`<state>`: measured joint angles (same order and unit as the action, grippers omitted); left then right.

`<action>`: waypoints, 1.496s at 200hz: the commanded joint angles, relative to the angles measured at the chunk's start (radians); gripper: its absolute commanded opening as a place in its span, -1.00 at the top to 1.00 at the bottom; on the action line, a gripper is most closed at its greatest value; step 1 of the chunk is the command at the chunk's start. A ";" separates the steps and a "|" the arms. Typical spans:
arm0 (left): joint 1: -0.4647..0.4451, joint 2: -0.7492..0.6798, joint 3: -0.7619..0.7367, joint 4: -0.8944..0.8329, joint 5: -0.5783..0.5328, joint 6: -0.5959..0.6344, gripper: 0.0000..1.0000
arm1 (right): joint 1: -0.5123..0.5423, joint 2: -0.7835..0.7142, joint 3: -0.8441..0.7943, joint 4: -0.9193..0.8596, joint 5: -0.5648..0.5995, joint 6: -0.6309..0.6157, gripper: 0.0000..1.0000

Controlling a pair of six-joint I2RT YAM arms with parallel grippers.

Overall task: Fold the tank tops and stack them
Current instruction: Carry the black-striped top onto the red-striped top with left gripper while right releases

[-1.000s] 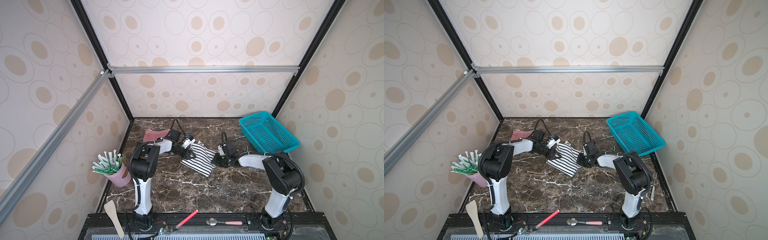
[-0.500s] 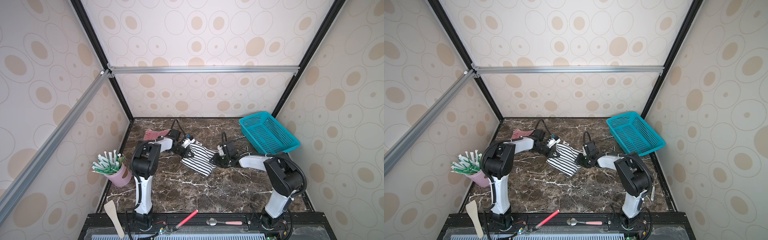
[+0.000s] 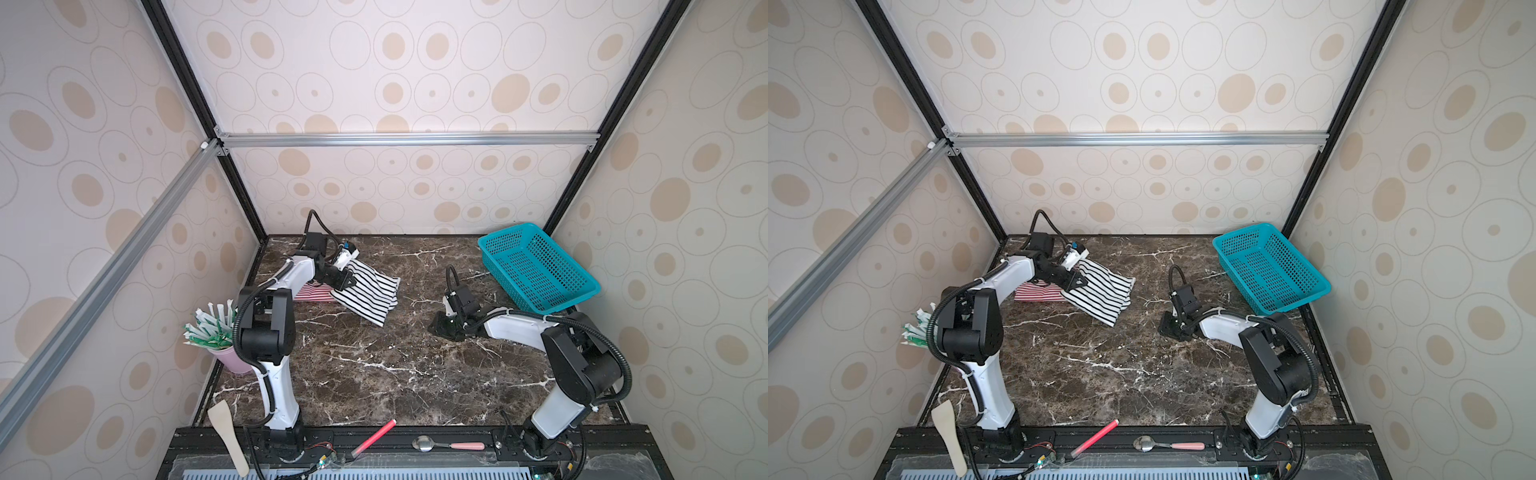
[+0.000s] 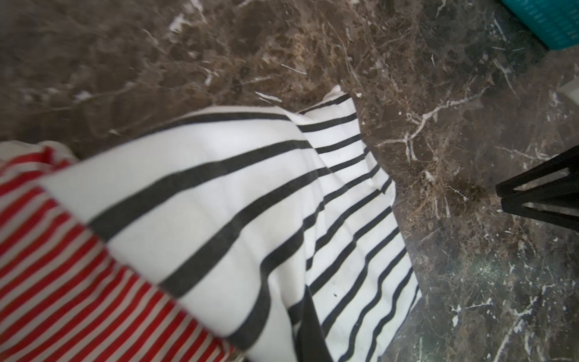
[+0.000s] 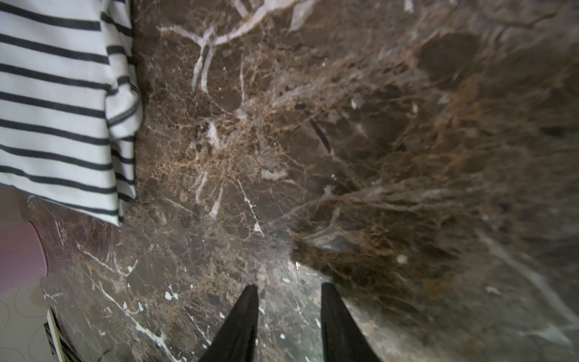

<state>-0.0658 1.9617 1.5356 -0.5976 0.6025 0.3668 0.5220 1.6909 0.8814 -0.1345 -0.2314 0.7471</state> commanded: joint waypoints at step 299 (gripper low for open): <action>0.303 -0.005 0.136 -0.018 -0.123 0.083 1.00 | 0.012 0.049 0.048 -0.042 -0.013 -0.015 0.31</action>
<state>0.2214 1.9564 1.7138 -0.6865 0.5316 0.4572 0.5228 1.7329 0.9146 -0.1410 -0.2543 0.7425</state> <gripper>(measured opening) 0.068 0.348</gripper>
